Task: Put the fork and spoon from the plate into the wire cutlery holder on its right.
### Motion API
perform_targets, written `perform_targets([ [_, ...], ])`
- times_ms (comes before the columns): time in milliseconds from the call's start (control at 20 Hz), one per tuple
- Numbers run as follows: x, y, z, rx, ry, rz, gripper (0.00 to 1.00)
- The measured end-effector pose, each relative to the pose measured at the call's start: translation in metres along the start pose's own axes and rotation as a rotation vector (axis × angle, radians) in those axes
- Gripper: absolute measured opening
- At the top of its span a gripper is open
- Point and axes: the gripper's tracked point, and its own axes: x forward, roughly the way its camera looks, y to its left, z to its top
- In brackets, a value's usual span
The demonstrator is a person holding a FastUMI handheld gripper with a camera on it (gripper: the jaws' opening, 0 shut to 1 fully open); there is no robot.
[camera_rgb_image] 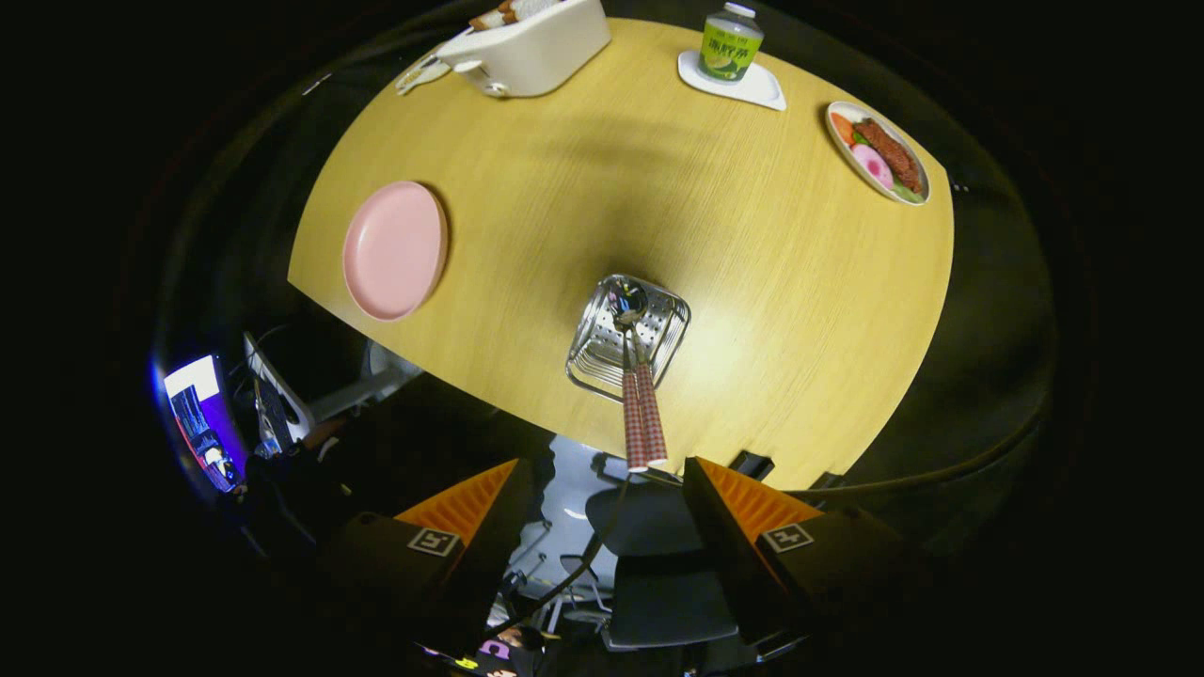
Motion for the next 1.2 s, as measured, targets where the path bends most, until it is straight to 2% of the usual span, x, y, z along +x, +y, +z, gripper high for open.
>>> perform_targets([
  [200,-0.026,0.024,0.017,0.079,-0.346,-0.018,1.0],
  [600,-0.098,0.049,0.041,0.222,-0.975,-0.212,1.0],
  [750,-0.129,0.069,0.046,0.231,-1.177,-0.247,1.0],
  [900,-0.154,0.095,0.048,0.187,-1.312,-0.265,0.99],
  [1050,-0.161,0.096,0.047,0.162,-1.356,-0.317,0.98],
  [1200,-0.167,0.104,0.051,0.167,-1.38,-0.282,0.98],
])
